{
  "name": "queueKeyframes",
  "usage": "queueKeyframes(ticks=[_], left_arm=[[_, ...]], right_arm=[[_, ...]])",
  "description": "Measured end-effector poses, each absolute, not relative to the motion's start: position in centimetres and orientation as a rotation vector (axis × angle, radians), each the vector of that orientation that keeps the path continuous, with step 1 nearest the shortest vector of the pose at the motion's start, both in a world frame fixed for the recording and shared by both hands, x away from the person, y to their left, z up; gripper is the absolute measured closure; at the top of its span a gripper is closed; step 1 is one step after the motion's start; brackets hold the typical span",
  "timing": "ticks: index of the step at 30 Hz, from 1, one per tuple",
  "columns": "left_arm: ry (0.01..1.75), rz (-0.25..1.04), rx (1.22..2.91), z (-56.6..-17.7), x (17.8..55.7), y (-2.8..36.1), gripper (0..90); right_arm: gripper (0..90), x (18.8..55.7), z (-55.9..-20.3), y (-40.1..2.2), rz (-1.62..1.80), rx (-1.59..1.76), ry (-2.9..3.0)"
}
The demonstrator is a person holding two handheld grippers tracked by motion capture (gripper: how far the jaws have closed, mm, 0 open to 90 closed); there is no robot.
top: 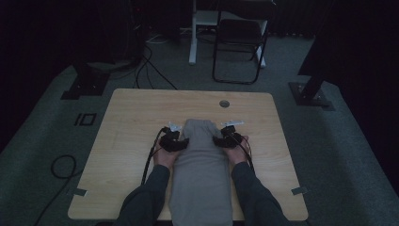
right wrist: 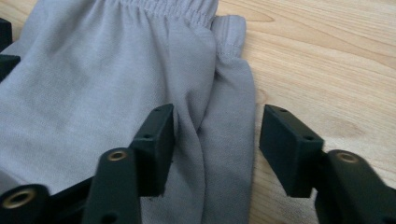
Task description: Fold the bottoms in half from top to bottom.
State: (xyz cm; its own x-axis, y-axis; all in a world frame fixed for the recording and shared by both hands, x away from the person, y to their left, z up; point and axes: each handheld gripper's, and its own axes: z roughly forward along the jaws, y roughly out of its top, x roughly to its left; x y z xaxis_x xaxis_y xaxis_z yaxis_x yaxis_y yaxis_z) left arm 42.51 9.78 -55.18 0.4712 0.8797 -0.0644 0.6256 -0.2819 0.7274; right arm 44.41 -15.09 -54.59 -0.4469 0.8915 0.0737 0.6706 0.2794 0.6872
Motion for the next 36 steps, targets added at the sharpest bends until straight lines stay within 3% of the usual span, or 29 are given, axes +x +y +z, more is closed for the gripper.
queueKeyframes(ticks=[6, 10, 13, 21, 36], left_arm=[[1.195, 0.499, 2.058, -55.3, 42.5, 8.5, 48.5], [1.188, 0.466, 2.080, -54.9, 42.6, 8.2, 65.9], [1.185, 0.427, 2.089, -54.8, 42.8, 8.3, 82.0], [1.169, 0.477, 2.071, -54.0, 42.9, 8.9, 85.1], [1.116, 0.550, 1.972, -48.8, 44.8, 8.8, 84.8]], right_arm=[[64.6, 43.8, -54.7, -13.9, 0.929, 1.374, 2.219], [80.4, 43.9, -54.6, -13.6, 0.937, 1.372, 2.232], [87.2, 44.2, -54.5, -13.6, 0.939, 1.374, 2.253], [88.5, 44.4, -54.3, -14.6, 0.990, 1.410, 2.227], [88.2, 46.2, -48.7, -15.3, 1.043, 1.296, 2.135]])
